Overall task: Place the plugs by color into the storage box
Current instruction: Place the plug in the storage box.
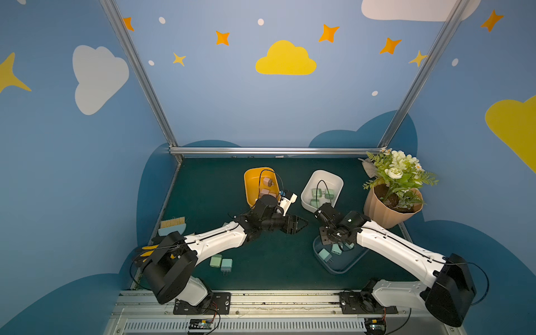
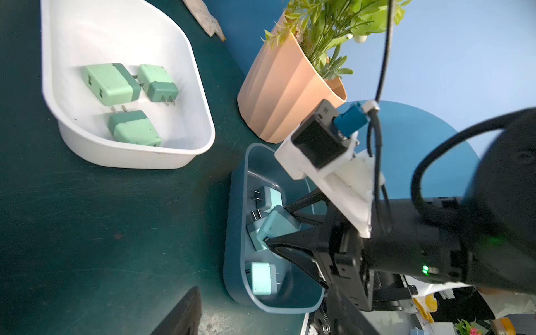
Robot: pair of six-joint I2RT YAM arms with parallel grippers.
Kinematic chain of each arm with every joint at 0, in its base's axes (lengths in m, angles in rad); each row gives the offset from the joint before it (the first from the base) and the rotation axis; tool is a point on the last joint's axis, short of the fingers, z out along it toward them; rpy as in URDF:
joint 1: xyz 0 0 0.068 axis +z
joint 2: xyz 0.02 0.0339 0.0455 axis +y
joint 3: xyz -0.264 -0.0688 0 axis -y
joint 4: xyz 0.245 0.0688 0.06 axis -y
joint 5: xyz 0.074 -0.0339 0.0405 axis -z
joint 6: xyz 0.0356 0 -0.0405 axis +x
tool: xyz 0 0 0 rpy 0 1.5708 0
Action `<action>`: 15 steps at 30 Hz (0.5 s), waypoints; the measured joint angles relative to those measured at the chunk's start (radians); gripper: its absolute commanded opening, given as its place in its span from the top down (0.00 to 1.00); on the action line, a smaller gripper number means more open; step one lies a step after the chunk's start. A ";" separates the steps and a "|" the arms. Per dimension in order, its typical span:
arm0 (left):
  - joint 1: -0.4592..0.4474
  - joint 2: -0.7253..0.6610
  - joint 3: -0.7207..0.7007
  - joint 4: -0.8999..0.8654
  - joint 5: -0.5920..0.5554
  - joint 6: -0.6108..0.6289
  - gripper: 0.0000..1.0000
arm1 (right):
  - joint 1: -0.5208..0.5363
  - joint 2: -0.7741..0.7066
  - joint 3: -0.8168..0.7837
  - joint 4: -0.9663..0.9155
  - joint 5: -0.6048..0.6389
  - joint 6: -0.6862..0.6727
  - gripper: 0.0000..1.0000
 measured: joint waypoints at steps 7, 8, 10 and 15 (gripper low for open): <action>-0.015 0.006 0.000 0.077 0.022 -0.039 0.31 | -0.125 0.039 -0.035 0.016 -0.016 0.055 0.43; -0.017 0.006 0.000 0.082 0.023 -0.041 0.31 | -0.145 0.055 -0.035 0.023 -0.027 0.055 0.39; -0.018 0.006 0.000 0.090 0.026 -0.045 0.31 | -0.174 0.082 -0.034 0.035 -0.050 0.051 0.20; -0.019 0.006 -0.004 0.097 0.026 -0.058 0.31 | -0.211 0.148 -0.012 0.042 -0.098 0.021 0.14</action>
